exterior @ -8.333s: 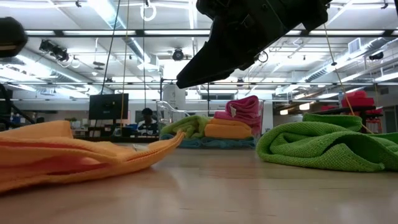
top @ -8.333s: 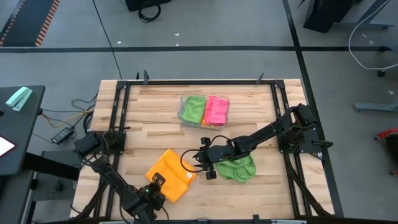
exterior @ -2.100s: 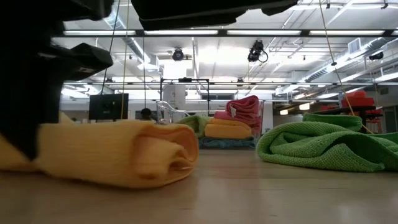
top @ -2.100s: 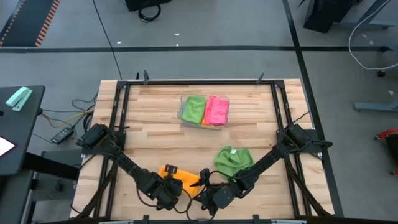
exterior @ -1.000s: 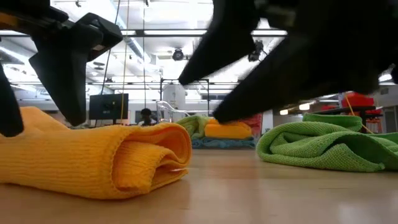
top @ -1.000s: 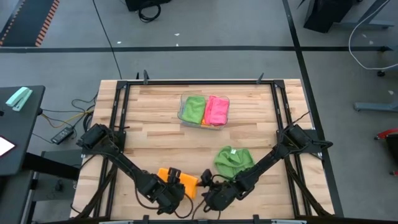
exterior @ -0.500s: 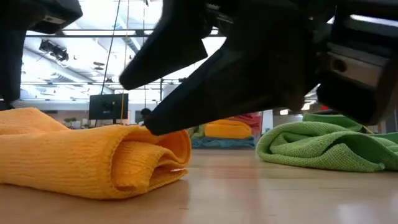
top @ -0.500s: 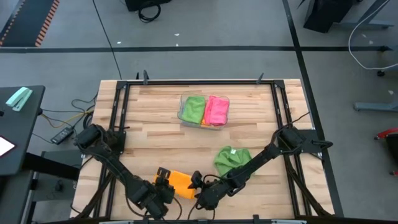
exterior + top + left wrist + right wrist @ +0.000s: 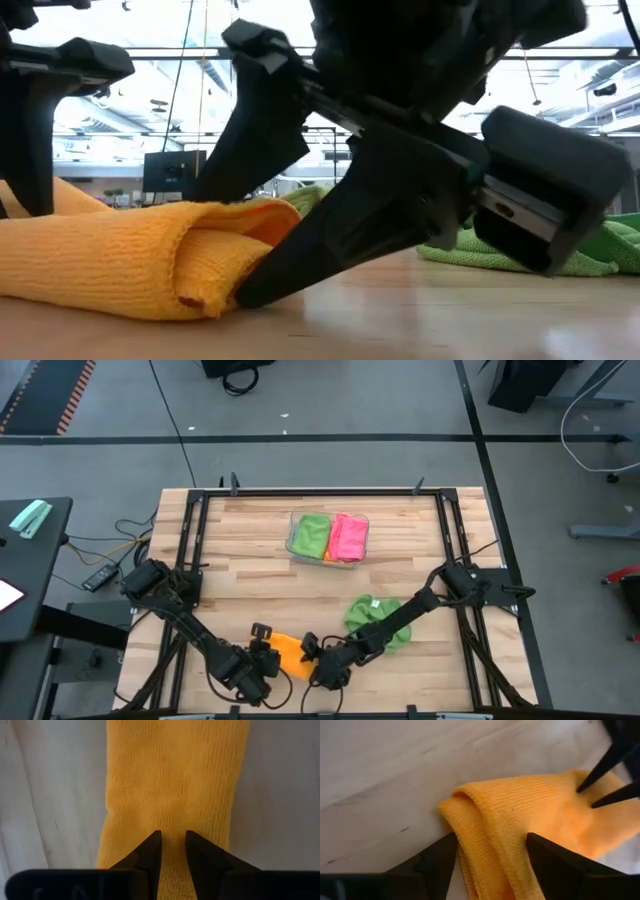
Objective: Fold microfiber towels
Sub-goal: Fold the yellow microfiber cloth
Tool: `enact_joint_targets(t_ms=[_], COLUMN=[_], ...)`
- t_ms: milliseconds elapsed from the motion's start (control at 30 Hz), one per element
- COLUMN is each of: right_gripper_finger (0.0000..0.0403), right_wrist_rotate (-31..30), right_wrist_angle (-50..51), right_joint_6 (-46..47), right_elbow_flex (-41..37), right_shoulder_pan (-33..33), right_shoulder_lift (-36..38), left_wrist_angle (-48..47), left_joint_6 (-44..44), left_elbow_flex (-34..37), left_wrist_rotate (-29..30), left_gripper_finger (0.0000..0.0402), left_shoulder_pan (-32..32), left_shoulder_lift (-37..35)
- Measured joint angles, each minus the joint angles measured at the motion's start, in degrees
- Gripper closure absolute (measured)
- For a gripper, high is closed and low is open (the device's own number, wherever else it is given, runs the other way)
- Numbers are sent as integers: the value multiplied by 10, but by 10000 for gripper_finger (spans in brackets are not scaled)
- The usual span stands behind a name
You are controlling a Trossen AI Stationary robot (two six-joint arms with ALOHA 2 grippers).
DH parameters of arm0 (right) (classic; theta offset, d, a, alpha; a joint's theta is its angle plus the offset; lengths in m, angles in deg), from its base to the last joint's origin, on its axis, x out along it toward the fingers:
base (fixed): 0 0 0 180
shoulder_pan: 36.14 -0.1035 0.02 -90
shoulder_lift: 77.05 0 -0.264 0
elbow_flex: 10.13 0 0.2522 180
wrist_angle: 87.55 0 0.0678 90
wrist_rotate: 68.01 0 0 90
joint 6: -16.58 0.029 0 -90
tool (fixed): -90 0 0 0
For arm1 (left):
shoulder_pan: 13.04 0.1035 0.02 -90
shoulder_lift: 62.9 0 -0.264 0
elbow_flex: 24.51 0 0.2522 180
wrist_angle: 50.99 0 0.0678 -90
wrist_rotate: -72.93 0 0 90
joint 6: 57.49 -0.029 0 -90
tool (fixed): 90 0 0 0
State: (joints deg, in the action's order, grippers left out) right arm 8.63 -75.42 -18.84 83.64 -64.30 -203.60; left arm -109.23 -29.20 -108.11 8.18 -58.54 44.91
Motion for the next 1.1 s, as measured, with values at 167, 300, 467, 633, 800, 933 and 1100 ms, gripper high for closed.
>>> enact_joint_targets(t_ms=[167, 300, 467, 633, 800, 933, 1100], right_gripper_finger=[205, 273, 350, 386, 391, 392, 393], right_wrist_rotate=[59, 67, 85, 90, 111, 172, 243], right_wrist_angle=[9, 20, 26, 67, 152, 217, 270], right_joint_6=[1, 8, 41, 78, 129, 190, 254], right_elbow_flex=[0, 0, 0, -1, -3, -2, -2], right_shoulder_pan=[16, 22, 28, 29, 28, 28, 26], right_shoulder_lift=[0, 0, 0, 14, 58, 93, 113], left_wrist_angle=[-3, -7, -14, -18, -16, 27, 106], left_joint_6=[-3, -5, -20, -16, -7, -39, -107], left_elbow_flex=[0, 0, 0, -1, -1, 0, 0], left_wrist_rotate=[0, 0, 6, 15, 18, 37, 118], left_gripper_finger=[314, 319, 324, 326, 326, 330, 333], left_shoulder_pan=[-1, -1, -12, -20, -23, -22, -16], left_shoulder_lift=[0, 0, -34, -83, -89, -75, -57])
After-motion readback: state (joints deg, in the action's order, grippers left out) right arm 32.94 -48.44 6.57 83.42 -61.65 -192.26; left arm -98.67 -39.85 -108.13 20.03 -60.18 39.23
